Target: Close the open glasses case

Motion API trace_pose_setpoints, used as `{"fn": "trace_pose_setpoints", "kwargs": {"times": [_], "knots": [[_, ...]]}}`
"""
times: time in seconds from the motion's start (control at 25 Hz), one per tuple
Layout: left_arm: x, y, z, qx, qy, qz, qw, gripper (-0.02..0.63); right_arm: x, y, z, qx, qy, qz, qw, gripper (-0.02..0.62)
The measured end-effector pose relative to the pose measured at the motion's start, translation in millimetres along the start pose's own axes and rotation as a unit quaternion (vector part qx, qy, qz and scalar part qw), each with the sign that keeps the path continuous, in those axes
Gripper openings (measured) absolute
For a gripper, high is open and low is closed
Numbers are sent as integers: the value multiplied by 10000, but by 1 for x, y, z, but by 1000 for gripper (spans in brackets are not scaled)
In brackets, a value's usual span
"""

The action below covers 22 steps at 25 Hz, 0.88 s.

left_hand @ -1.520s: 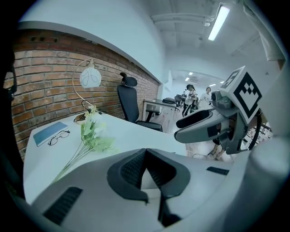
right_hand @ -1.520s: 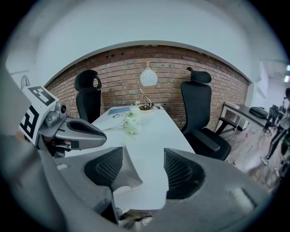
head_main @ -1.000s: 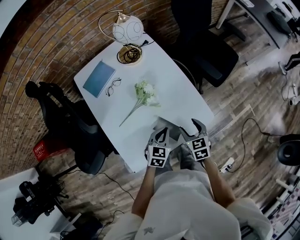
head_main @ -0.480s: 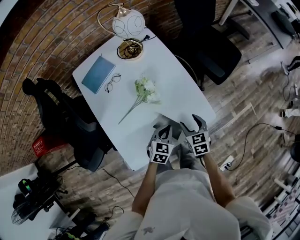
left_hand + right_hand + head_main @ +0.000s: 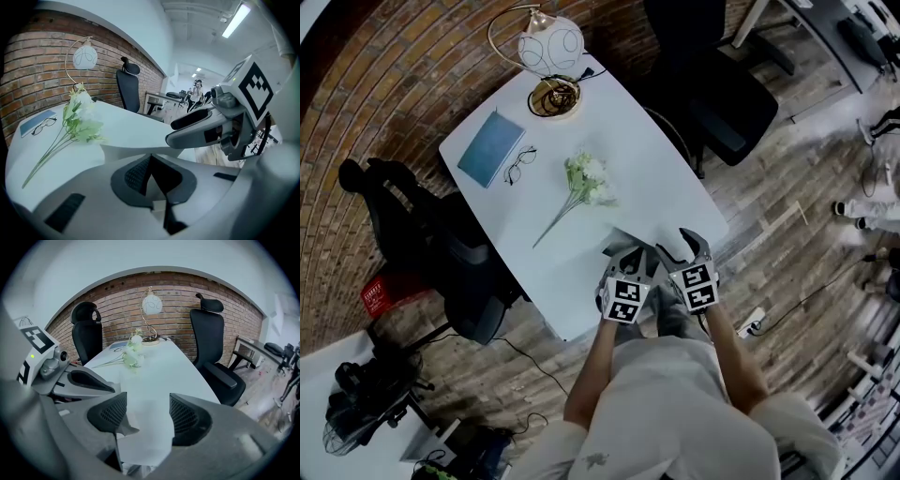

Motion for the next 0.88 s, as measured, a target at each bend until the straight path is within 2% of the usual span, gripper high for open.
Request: {"fn": "trace_pose_setpoints", "kwargs": {"times": [0.88], "knots": [[25,-20,-3,8,-33,18,10000,5,15,-10,-40,-237,-82,-98,9996,287]]}}
Point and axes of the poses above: the fingertips, and each gripper's own axes: y forward along the fingers, z to its right, x out of its underside, the point moved 9 cm from there along -y, backward along the fingers, and after that the axes turned 10 degrees about -y, right-handed, at the moved point
